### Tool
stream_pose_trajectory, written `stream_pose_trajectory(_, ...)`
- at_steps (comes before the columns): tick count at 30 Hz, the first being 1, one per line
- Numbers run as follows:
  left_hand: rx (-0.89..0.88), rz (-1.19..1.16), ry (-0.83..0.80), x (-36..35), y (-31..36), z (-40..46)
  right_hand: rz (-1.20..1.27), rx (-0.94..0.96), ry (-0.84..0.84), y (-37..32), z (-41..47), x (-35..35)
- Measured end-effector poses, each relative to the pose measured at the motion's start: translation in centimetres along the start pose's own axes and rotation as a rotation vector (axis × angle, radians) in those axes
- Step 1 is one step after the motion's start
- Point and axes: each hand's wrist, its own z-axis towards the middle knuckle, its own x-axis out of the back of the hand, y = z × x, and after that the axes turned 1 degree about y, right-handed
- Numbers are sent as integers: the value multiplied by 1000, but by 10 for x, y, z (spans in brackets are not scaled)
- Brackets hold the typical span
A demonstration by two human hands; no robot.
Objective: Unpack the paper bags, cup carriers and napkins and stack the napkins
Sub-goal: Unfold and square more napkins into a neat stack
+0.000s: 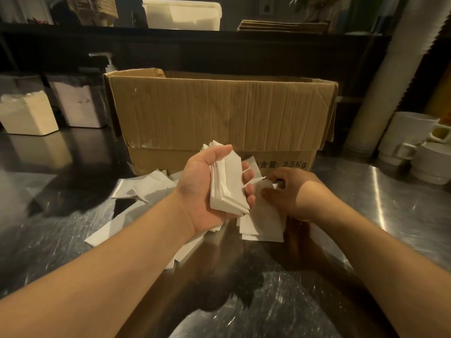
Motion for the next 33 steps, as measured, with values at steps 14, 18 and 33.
stream_pose_trajectory(14,9,-2,2,3,0,2,-41,-13,169,3,3,18)
stream_pose_trajectory(18,1,10,4,2,0,2,3,33,259,8,2,18)
stream_pose_trajectory(33,-11,26,15,1,1,1,-420,136,-431,-22,-31,34)
